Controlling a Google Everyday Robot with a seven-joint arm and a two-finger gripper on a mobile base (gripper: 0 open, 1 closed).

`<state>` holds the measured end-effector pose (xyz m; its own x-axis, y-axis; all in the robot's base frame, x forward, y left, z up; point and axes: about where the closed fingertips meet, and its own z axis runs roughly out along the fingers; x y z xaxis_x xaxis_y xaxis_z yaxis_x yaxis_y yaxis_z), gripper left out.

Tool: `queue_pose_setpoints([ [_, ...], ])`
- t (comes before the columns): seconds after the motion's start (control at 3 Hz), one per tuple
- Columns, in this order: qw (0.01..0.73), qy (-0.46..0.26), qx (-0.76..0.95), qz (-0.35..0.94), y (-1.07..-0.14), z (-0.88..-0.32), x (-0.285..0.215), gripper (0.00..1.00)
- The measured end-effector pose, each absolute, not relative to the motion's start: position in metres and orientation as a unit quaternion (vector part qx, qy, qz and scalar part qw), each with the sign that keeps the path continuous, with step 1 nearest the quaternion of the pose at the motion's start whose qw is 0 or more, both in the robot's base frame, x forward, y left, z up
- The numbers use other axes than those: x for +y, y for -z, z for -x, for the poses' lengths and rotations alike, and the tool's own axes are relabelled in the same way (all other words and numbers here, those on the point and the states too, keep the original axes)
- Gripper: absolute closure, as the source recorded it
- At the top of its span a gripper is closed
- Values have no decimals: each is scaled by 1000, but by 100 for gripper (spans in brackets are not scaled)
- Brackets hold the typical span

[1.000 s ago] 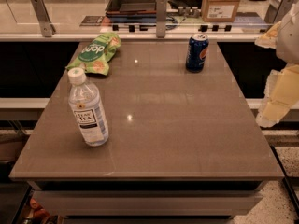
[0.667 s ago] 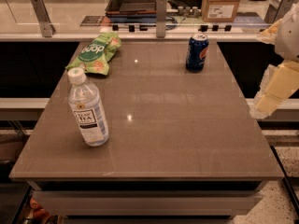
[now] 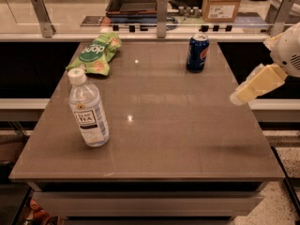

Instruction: Move pepsi can near green rice chip bag

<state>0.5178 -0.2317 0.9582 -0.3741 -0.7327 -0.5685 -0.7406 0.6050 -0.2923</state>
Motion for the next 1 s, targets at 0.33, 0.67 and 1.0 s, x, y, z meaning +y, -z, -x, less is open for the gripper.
queue_pose_setpoints([
  [0.33,397,-34,829,392,-941,-551,-233,0],
  [0.67,464,-42,810,355,-940,-595,-232,0],
  [1.0,514,-31,789,335,-945,-632,-237,0],
])
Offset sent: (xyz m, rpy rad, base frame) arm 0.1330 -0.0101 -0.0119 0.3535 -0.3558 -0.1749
